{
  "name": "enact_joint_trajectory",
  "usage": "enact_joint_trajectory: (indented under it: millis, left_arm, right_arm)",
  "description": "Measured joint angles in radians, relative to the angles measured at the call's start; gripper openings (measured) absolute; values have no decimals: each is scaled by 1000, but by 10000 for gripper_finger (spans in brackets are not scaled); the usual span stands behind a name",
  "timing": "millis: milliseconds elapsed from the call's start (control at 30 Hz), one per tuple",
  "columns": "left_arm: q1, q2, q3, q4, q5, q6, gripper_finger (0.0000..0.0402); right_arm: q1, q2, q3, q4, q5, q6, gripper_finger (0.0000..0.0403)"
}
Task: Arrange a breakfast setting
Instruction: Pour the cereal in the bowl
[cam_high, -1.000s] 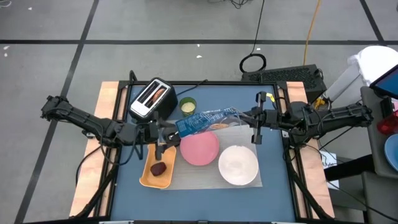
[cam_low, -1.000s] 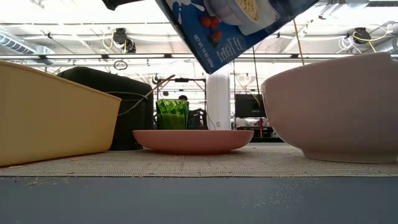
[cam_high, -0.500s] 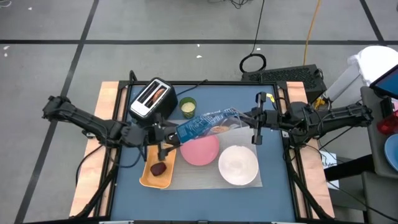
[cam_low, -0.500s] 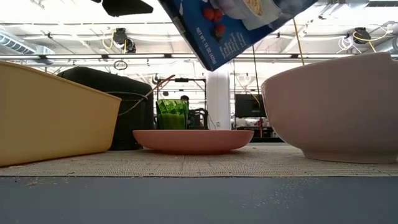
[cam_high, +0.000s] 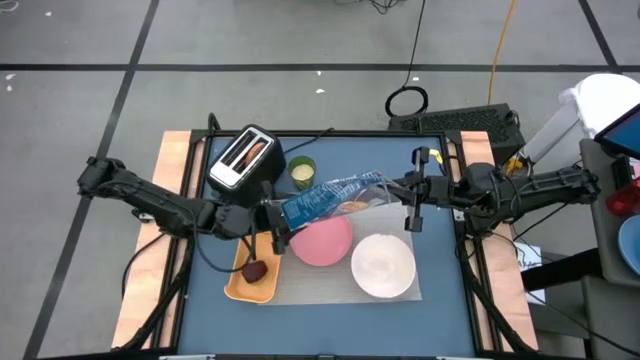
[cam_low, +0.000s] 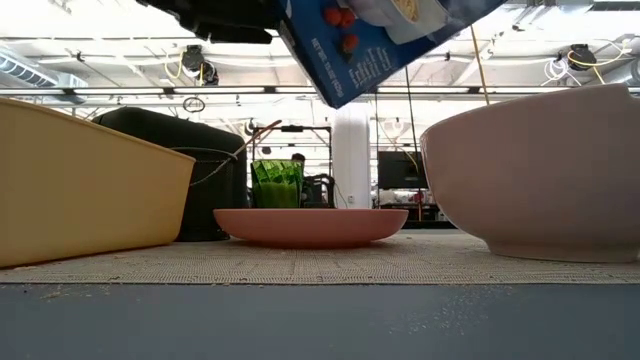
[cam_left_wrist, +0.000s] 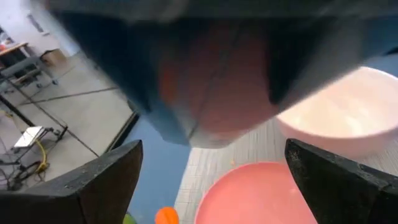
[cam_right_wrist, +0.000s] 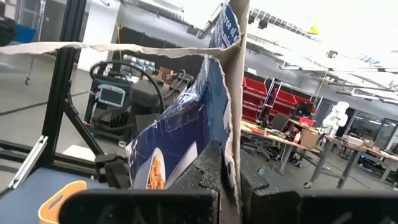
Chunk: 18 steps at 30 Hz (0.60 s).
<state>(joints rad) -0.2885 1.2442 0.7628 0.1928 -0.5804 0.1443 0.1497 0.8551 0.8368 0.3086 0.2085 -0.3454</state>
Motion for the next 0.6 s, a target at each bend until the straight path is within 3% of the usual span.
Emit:
enact_joint_trajectory:
  millis: [200, 600]
  left_arm:
    - [20, 0, 0, 88, 3, -49, 397]
    - [13, 0, 0, 192, 26, 8, 397]
  right_arm:
    - [0, 0, 0, 22, 0, -10, 0]
    - [0, 0, 0, 24, 0, -10, 0]
